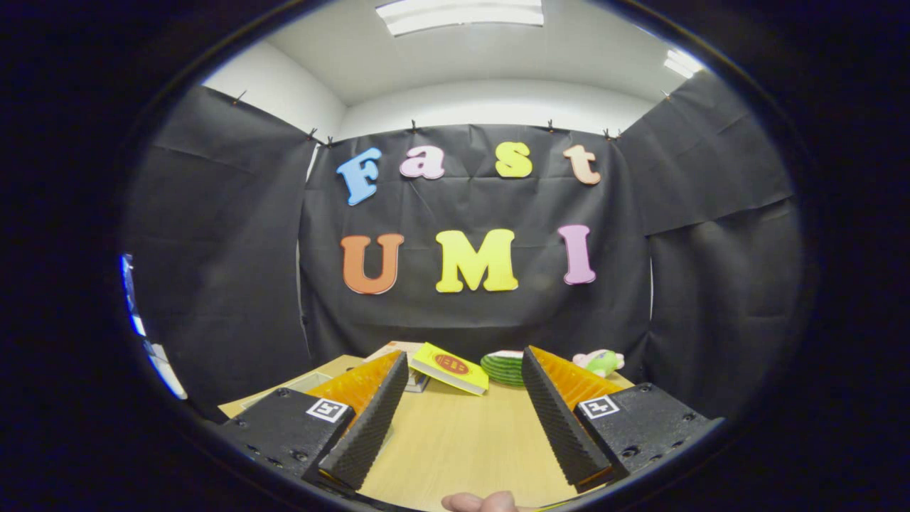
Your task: Open the storage box then place both shoes into the box .Put the left shoe in first, then the right shoe, with the right side of both shoes facing outward in a uniform manner.
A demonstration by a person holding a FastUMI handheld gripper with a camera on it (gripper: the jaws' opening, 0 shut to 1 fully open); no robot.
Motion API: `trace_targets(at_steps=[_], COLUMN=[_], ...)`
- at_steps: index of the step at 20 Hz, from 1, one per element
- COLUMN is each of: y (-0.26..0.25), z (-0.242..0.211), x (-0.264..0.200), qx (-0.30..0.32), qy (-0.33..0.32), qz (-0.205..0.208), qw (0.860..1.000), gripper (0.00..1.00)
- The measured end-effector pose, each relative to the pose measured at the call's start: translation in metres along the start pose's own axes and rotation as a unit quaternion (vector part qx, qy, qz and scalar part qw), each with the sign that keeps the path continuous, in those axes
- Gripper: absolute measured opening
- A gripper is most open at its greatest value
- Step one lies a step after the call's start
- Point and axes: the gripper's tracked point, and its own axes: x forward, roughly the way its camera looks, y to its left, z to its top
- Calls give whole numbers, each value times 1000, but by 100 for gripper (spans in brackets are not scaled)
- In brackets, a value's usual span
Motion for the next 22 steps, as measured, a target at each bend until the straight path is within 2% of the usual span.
trace_targets(at_steps=[3, 9, 16, 22], y=[6, 18, 13, 6], z=[11, 1, -7, 4], x=[2, 10, 22, 24], qx=[6, 7, 40, 17], qy=[-12, 7, 9, -2], qz=[0, 1, -6, -16], qw=[1000, 1000, 999, 1000], gripper=[100, 100, 100, 100])
